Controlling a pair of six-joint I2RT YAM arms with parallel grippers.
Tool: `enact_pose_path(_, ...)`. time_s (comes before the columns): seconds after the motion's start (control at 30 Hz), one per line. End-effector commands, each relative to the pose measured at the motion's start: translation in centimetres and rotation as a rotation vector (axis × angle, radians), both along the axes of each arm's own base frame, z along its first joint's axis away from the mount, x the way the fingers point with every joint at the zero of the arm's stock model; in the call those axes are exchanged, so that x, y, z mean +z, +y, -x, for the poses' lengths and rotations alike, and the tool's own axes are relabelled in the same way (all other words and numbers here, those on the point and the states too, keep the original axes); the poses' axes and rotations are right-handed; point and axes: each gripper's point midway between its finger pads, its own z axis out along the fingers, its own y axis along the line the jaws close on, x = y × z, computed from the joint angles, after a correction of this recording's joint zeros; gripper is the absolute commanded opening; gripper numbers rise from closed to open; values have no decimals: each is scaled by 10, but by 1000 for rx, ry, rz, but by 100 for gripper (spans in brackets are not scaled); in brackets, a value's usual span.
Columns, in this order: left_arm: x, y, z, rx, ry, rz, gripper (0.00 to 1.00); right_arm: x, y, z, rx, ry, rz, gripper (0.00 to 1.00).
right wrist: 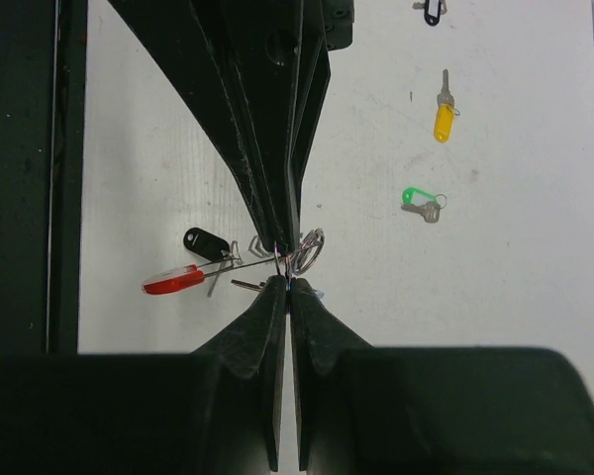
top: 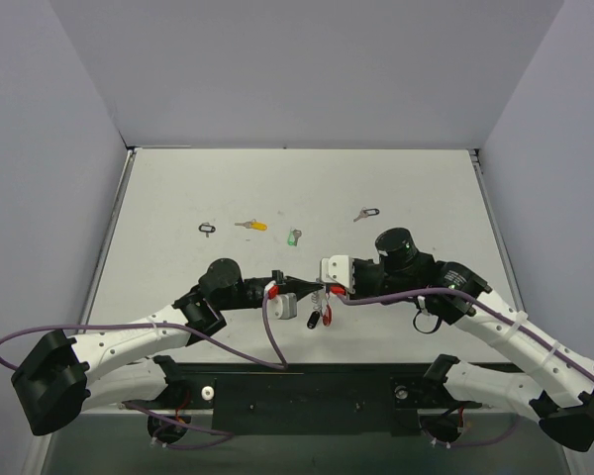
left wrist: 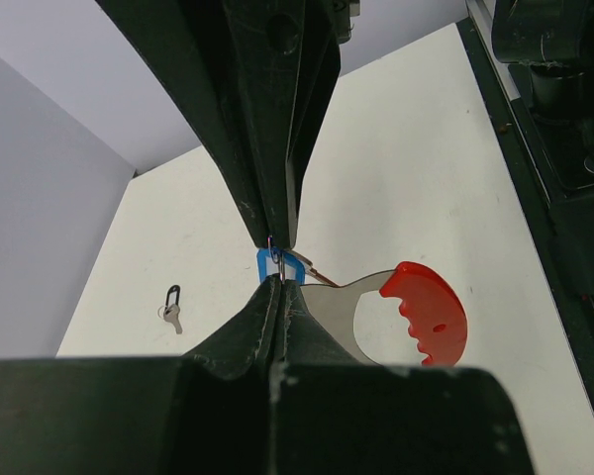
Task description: Put the keys on the keyring
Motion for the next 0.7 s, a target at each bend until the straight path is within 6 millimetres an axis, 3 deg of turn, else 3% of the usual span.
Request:
enact_pose_path(0.0,33,-4,5,-37,-68,71,0,9,7,-6,-23,24,-63,0)
enact_pose_path(0.67,34,-3,5,-34,-72,77,0,9,7,-11,-82,115,-110,0)
